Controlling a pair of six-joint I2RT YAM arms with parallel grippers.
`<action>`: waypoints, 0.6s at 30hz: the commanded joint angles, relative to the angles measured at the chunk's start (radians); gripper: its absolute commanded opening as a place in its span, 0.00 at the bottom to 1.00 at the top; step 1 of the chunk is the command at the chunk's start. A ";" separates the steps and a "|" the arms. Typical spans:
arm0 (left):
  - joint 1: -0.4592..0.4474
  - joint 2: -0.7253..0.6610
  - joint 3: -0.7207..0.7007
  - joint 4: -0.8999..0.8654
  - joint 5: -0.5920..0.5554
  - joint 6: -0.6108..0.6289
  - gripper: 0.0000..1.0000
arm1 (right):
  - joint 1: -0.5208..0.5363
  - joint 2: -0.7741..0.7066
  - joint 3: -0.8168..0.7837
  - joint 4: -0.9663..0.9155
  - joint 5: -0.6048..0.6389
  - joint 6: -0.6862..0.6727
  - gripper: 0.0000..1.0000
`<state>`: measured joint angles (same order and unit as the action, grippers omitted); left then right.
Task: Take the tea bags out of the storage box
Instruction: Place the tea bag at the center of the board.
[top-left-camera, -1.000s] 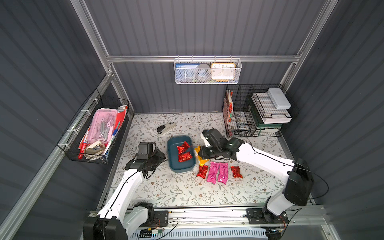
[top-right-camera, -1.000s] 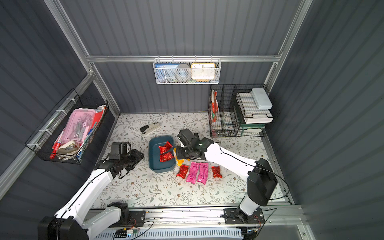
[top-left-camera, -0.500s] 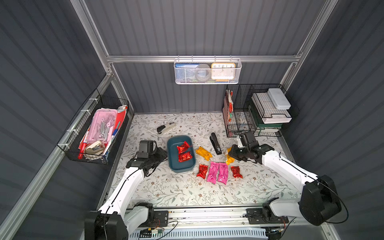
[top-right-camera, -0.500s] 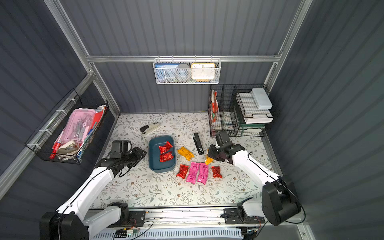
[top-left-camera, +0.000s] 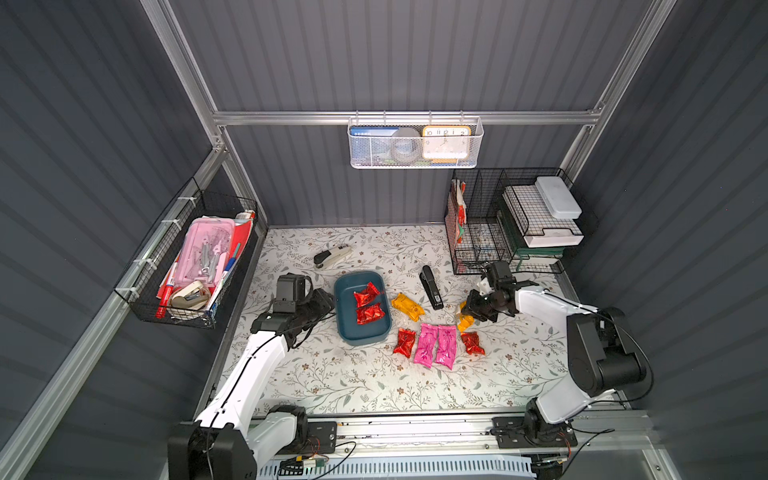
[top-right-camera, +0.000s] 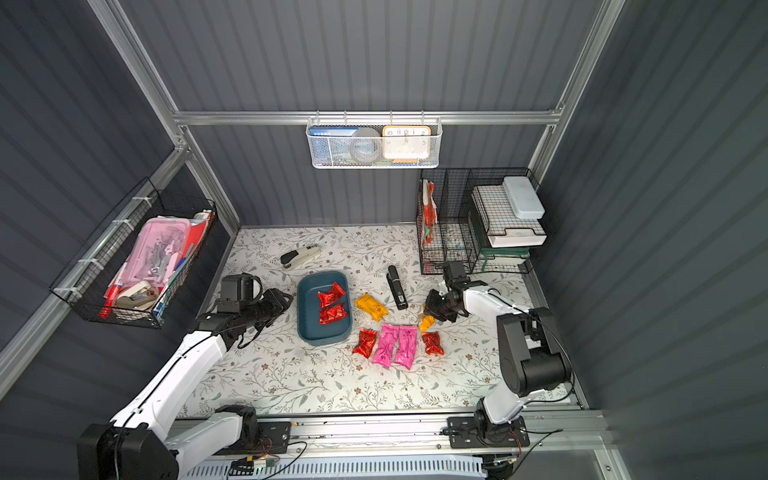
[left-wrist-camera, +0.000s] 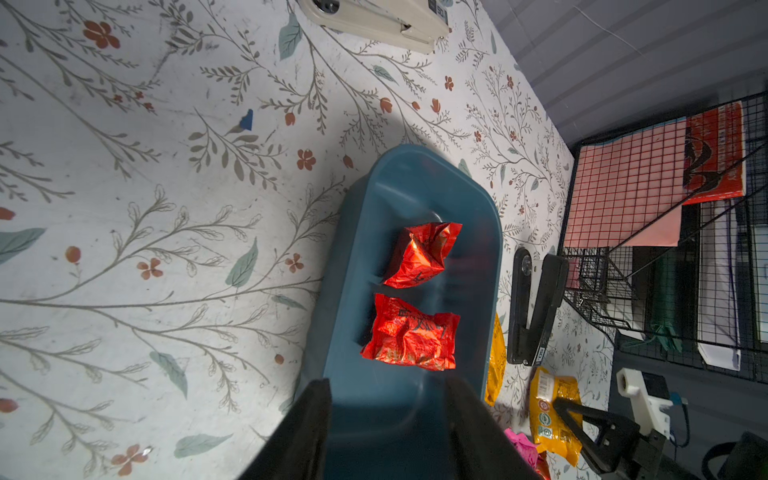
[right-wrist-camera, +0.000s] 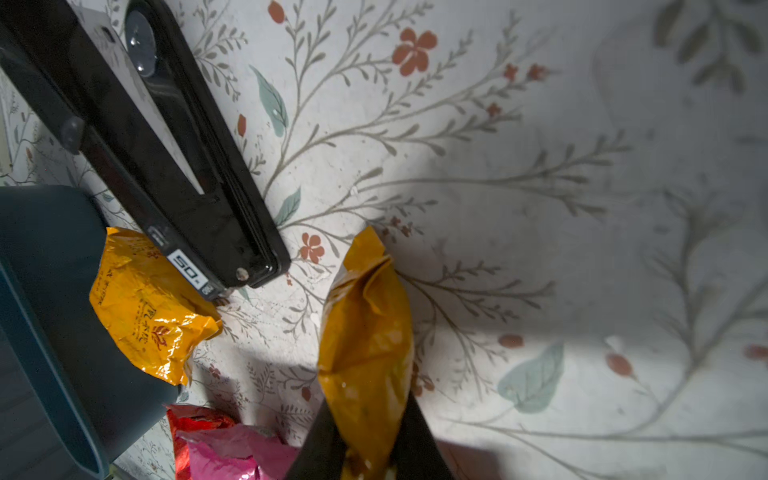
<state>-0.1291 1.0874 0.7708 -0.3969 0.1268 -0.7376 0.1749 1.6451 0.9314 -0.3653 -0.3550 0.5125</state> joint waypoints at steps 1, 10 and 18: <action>0.006 -0.009 0.006 -0.006 0.010 0.031 0.49 | -0.024 0.042 0.030 0.048 -0.046 -0.016 0.20; 0.006 0.020 0.017 -0.013 0.017 0.044 0.49 | -0.064 0.015 0.031 -0.018 0.063 -0.073 0.50; 0.006 0.017 -0.008 0.003 0.013 0.039 0.49 | -0.062 -0.143 0.087 -0.180 0.181 -0.102 0.52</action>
<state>-0.1291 1.1038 0.7708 -0.3965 0.1318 -0.7200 0.1112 1.5585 0.9840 -0.4633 -0.2306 0.4274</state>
